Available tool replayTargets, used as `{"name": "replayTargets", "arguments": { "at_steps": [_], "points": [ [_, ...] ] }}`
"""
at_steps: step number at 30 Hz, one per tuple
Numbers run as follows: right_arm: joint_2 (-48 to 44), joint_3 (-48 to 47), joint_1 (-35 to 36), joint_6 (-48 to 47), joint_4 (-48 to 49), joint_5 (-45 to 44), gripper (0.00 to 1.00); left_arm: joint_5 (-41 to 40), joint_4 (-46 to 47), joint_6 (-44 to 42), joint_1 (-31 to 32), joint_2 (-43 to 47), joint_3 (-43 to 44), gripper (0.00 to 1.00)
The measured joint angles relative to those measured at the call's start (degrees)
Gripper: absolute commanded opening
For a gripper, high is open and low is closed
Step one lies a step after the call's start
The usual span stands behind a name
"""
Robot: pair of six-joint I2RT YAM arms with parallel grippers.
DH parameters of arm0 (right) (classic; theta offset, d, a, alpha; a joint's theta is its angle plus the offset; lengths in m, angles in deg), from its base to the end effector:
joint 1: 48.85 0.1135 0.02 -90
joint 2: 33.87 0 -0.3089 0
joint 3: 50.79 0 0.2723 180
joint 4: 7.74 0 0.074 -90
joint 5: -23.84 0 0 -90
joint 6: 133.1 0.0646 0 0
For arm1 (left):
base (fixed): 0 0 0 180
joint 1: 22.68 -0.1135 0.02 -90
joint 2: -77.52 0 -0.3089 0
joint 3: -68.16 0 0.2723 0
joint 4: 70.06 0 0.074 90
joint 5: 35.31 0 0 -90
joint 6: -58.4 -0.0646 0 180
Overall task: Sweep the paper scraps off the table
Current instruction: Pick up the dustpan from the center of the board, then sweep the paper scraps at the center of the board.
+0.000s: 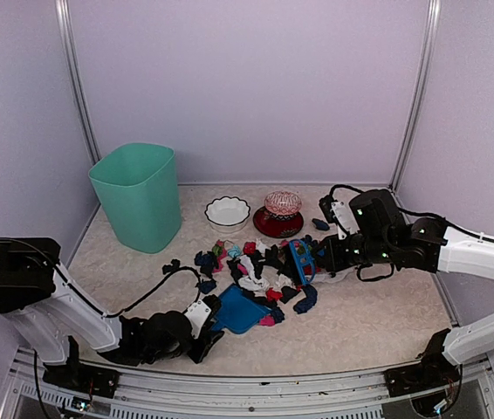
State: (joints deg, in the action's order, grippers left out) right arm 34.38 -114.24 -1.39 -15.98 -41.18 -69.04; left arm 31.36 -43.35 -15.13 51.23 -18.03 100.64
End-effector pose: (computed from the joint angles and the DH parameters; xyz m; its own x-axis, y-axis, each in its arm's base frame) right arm 0.1955 0.2083 0.2919 -0.6958 -0.0848 -0.7132 -0.4405 0.8348 0.3304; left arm 0.1023 -0.2625 0.0991 -0.3826 0.3872 -0.8388 0.7147 0.6994 -0.0032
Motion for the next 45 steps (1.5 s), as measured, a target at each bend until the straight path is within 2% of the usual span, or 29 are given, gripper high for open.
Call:
{"name": "replayTargets", "arguments": {
  "at_steps": [5,9,10,12,20,28,35,45],
  "points": [
    [0.00,0.00,0.00,0.04,-0.02,0.00,0.00,0.46,0.04,-0.02,0.00,0.04,0.00,0.26],
    [-0.02,0.00,0.00,0.09,0.00,0.00,0.00,0.55,0.02,-0.02,0.00,0.37,-0.20,0.19],
    [-0.02,0.00,0.00,0.15,0.00,0.00,0.00,0.52,0.02,0.00,0.07,0.48,-0.26,0.15],
    [-0.02,0.00,0.00,0.31,0.00,0.00,0.00,0.39,0.04,-0.02,0.33,0.76,-0.42,0.00],
    [-0.02,0.00,0.00,1.03,-0.02,0.00,0.00,-0.37,0.00,-0.44,2.38,1.95,-0.59,0.00],
    [-0.02,-0.13,0.00,1.01,-0.83,0.00,0.00,-3.26,-1.79,-0.02,4.09,7.37,-1.57,0.00],
    [-0.02,-1.73,0.00,0.55,-1.33,0.00,0.00,-5.29,-13.84,2.58,5.81,14.86,-0.02,0.00],
    [3.04,-4.92,-0.44,-2.47,0.11,0.66,0.00,-10.75,-41.31,8.68,6.01,34.07,12.98,0.00]
  ]
}}
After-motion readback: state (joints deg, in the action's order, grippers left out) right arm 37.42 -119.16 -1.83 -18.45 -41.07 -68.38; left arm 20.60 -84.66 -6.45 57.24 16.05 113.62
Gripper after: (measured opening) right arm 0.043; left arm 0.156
